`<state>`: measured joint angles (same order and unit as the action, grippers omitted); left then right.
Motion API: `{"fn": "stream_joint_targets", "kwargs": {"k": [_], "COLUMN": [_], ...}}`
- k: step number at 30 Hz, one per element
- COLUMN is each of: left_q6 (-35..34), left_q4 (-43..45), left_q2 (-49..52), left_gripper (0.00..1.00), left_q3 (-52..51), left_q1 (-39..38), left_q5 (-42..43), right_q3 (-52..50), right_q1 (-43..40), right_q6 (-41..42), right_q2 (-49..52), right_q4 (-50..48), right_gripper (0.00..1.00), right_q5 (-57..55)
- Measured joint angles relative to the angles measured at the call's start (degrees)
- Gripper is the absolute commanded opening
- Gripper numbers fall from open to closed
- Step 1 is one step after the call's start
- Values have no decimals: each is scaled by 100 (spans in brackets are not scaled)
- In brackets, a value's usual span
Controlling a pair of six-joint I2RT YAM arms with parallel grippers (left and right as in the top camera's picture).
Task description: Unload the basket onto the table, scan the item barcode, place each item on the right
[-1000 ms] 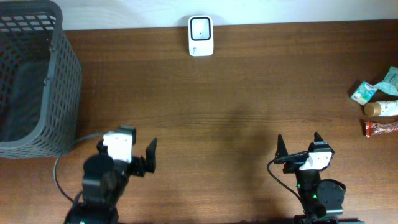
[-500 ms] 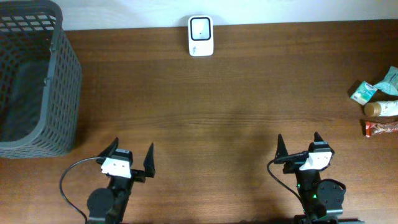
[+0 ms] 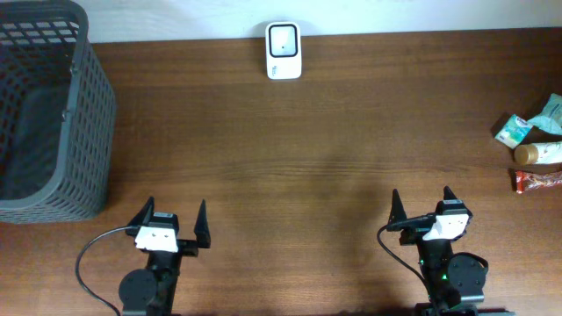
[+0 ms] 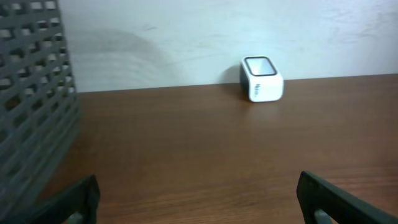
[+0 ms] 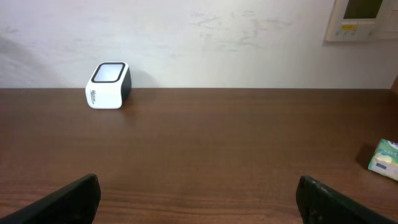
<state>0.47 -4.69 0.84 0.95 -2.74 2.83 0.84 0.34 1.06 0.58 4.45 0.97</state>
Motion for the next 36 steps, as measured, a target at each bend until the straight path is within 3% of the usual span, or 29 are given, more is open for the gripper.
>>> {"fn": "stream_joint_targets", "kwargs": {"k": [36], "left_q6": [-350], "left_q4": [-22], "left_q2": [0], "left_gripper": [99], "left_q3": [0], "left_q1": [144], "left_q5": [-352], "right_q3": [0], "right_q1": [0], "right_q6": [-4], "right_q2": [0], "right_q4": [0], "right_gripper": [99], "right_q5": [0]}}
